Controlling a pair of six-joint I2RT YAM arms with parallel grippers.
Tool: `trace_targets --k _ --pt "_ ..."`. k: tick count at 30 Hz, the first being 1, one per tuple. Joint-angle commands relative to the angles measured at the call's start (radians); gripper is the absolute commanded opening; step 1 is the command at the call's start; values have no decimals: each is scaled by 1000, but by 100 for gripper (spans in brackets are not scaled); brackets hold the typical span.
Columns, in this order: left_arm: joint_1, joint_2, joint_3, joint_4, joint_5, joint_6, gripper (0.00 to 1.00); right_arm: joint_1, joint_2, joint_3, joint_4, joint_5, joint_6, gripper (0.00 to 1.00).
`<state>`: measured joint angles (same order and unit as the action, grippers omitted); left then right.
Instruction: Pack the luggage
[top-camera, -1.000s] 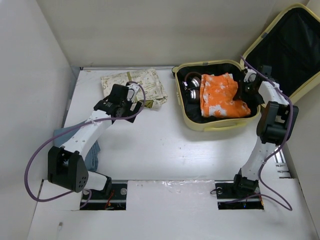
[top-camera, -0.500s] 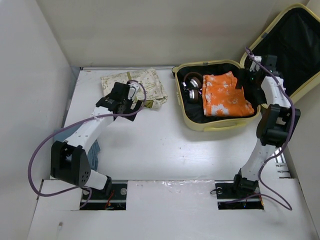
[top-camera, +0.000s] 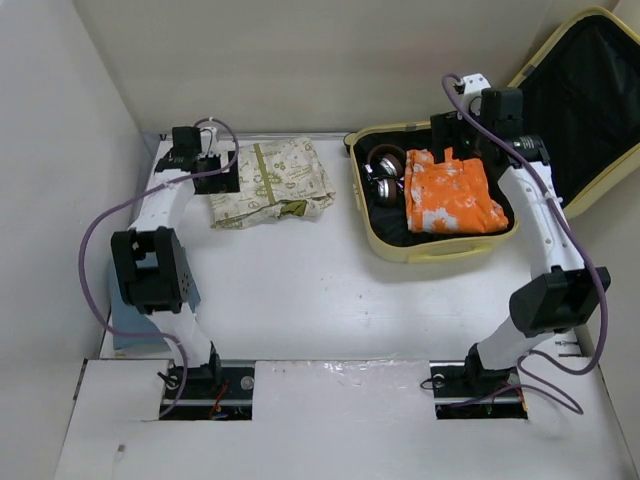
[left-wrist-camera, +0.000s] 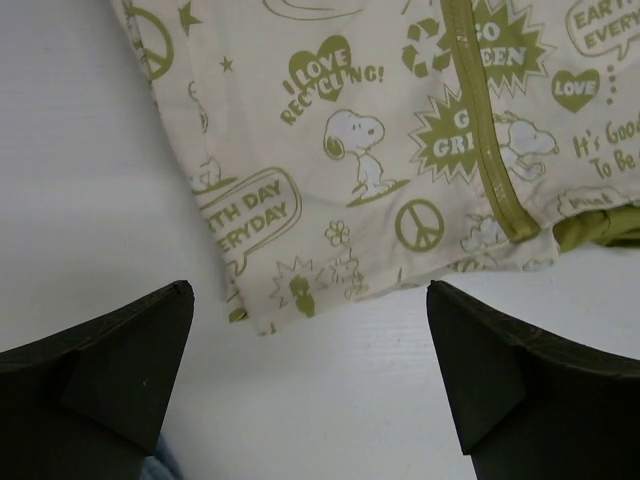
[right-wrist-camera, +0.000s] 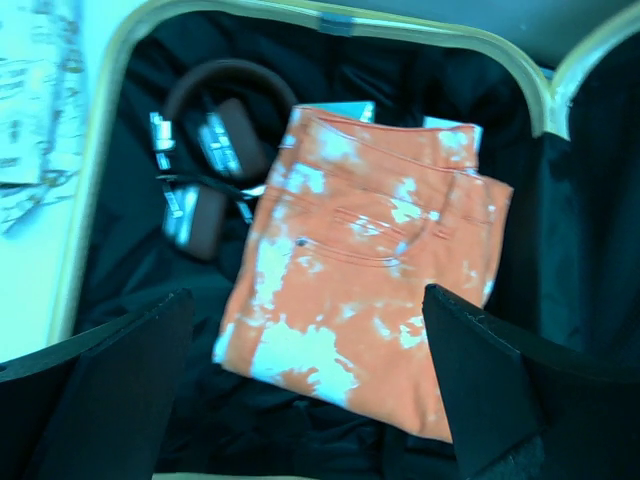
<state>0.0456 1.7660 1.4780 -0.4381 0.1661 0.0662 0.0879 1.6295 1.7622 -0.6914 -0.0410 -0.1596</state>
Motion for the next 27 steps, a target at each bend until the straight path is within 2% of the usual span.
trace_targets --k 1,3,7,15,20,24,25,27 --pt "45 130 85 32 50 -121 100 50 -16 -33 1 27 31 100" --pt "72 224 155 7 50 -144 100 91 -16 -33 -23 27 31 100" --pt "120 302 205 -5 50 -155 100 133 -5 -24 -46 50 11 100" --pt "66 434 311 -40 248 -74 100 156 4 -49 -46 125 -9 100" --pt "66 529 370 -65 297 -83 100 156 36 -4 -75 144 -9 100" --pt "66 608 406 -94 334 -72 91 165 55 45 -95 164 -9 100" --pt "66 618 419 -103 346 -72 80 176 64 55 -105 164 -9 100" --pt "66 636 442 -119 404 -43 65 190 64 56 -115 187 -9 100"
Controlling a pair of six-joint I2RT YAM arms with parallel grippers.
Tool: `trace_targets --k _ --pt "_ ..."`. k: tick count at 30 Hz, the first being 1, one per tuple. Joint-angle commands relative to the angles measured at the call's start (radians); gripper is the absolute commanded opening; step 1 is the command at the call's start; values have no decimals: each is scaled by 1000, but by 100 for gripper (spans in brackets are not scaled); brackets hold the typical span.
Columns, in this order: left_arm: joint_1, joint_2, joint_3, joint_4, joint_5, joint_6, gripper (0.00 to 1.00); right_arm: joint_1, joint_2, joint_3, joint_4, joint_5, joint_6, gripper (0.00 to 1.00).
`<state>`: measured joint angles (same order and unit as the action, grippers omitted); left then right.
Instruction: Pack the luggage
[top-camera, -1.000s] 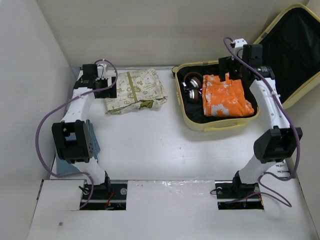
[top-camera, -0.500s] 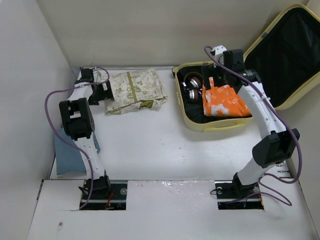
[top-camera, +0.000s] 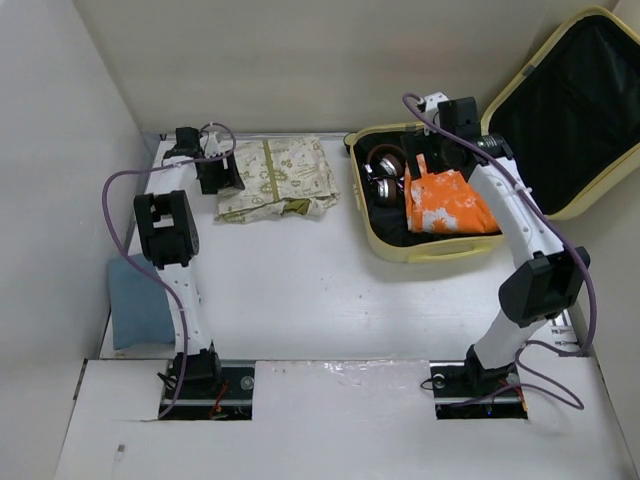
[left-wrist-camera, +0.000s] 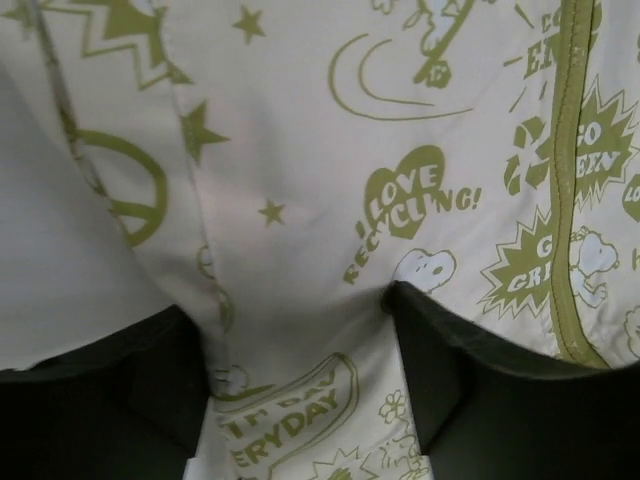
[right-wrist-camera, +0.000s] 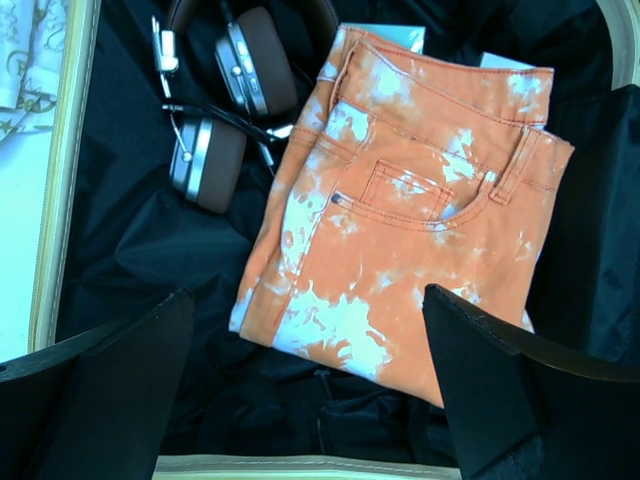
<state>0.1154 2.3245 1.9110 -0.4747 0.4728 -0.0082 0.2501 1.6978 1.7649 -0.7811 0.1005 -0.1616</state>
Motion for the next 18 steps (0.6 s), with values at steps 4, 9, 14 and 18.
trace_targets --k 4,9,14,18 --pt "-3 87 10 -114 141 65 0 80 -16 62 -35 74 -7 100" --pt "-14 -62 -87 -162 69 216 0 143 -65 9 -55 113 -7 100" --pt "-81 -322 -405 -185 -186 571 0 231 -165 -111 -11 -23 -51 100" --pt "-128 -578 -684 -156 -336 815 0 343 -219 -188 8 -139 -73 100"
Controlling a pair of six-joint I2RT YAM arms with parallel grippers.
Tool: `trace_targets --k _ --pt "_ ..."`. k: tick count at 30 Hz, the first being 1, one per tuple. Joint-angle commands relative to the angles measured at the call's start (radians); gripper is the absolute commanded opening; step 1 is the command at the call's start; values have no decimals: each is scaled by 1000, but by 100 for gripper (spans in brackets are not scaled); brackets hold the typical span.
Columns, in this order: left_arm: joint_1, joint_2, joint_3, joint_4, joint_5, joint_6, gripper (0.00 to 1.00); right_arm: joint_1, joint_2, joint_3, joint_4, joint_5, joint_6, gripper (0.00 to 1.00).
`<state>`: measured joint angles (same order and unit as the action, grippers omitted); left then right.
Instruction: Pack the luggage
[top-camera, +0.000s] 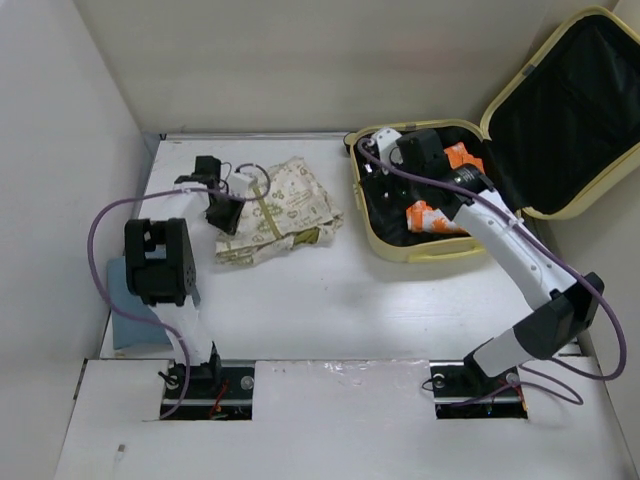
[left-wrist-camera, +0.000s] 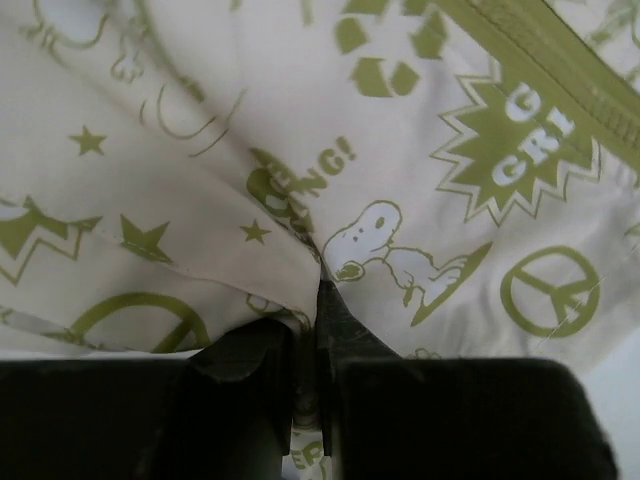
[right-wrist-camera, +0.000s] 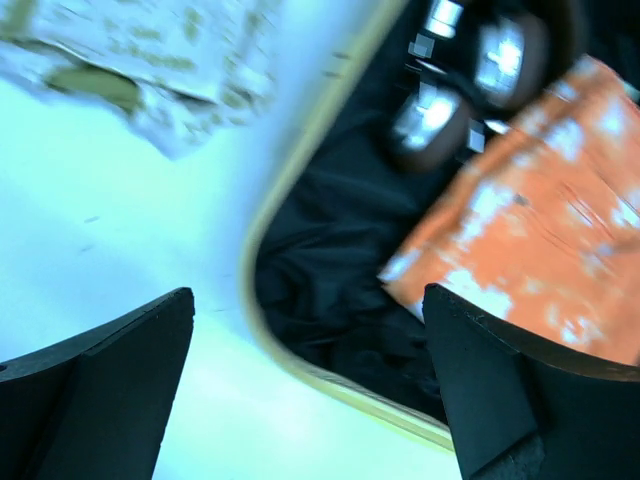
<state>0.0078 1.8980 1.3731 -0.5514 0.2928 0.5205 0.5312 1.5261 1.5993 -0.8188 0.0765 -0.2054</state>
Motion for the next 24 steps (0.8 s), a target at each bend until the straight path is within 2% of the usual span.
trace_targets --k 1,3,4,7,8,11,13,15,18,21,22,24 --pt "-20 -192 -193 -79 -167 343 0 81 -59 -35 46 -138 -43 100" --pt "-29 -282 -325 -90 -158 511 0 113 -60 -47 55 -212 -52 100" --pt "-29 -380 -365 -50 -158 551 0 145 -60 -47 55 -237 -52 100" --pt "-38 -518 -445 -35 -136 669 0 190 -50 -58 93 -340 -52 100" --pt "-38 -539 -445 -45 -124 735 0 200 -38 -58 105 -360 -52 100" --pt "-58 -573 -456 -35 -93 811 0 214 -26 -67 170 -373 -52 100" --pt "-84 -583 -470 7 -93 811 0 224 18 -67 202 -392 -23 100" --pt "-126 -583 -479 100 -93 762 0 224 78 -56 233 -392 9 100" --pt "-173 -553 -460 255 -107 612 0 214 161 -30 247 -402 43 100" --pt "-183 -487 -369 280 -116 463 0 193 282 2 295 -437 115 100" --pt "-183 -469 -343 280 -116 431 9 184 323 2 323 -452 150 100" --pt "-183 -426 -277 280 -153 338 21 173 350 -12 436 -463 191 100"
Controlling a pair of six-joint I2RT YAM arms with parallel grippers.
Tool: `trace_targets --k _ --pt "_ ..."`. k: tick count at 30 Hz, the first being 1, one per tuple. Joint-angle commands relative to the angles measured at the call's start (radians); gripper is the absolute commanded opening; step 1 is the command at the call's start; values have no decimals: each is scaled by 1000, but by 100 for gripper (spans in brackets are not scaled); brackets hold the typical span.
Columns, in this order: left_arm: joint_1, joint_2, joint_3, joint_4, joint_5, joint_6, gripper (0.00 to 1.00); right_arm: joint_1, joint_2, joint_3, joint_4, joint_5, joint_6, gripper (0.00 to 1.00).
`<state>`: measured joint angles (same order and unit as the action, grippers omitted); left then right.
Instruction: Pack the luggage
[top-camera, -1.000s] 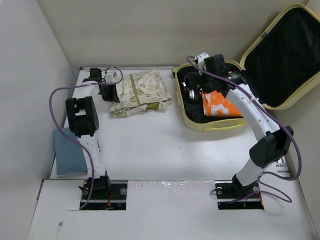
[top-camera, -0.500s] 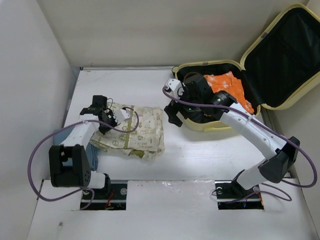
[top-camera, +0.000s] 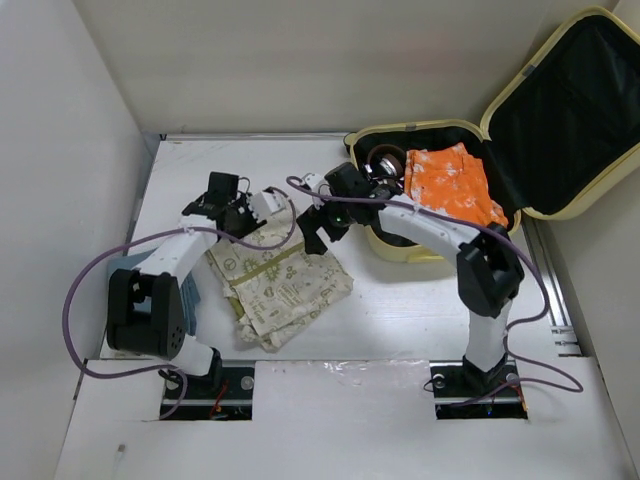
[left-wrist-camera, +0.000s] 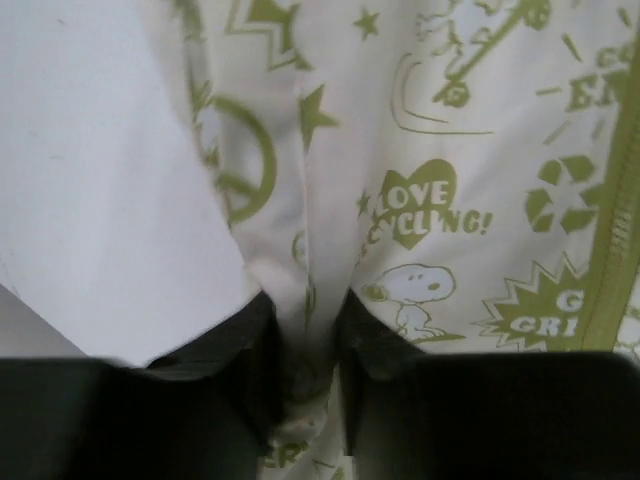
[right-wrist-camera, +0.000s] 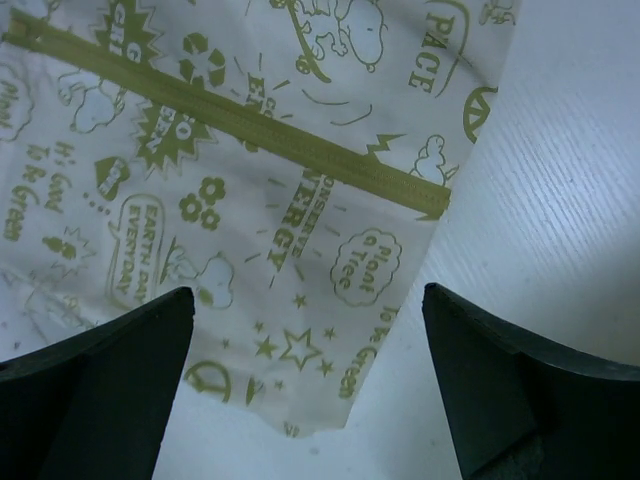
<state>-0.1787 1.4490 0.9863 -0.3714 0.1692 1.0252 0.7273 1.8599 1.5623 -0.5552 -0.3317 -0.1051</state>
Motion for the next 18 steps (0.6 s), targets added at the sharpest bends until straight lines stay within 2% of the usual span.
trace_targets --k 1,2,3,4,7,11,15,18 --pt "4 33 126 100 -40 -197 33 -34 28 13 211 -64 126 100" --pt "4 42 139 100 -51 -220 65 -34 60 13 236 -64 142 100" --pt "4 42 152 89 -68 -240 92 -46 80 22 248 -26 159 100" --pt "4 51 170 89 -82 -279 100 -61 102 36 248 -8 174 100" --pt "27 62 231 46 -105 -338 100 -74 194 94 258 2 206 100" --pt "122 82 331 -102 -60 -442 100 -63 301 182 213 25 216 100" --pt "179 70 292 -253 -63 -452 100 -45 373 226 190 40 243 100" --pt "179 48 185 -278 -73 -427 100 -34 418 226 201 8 255 100"
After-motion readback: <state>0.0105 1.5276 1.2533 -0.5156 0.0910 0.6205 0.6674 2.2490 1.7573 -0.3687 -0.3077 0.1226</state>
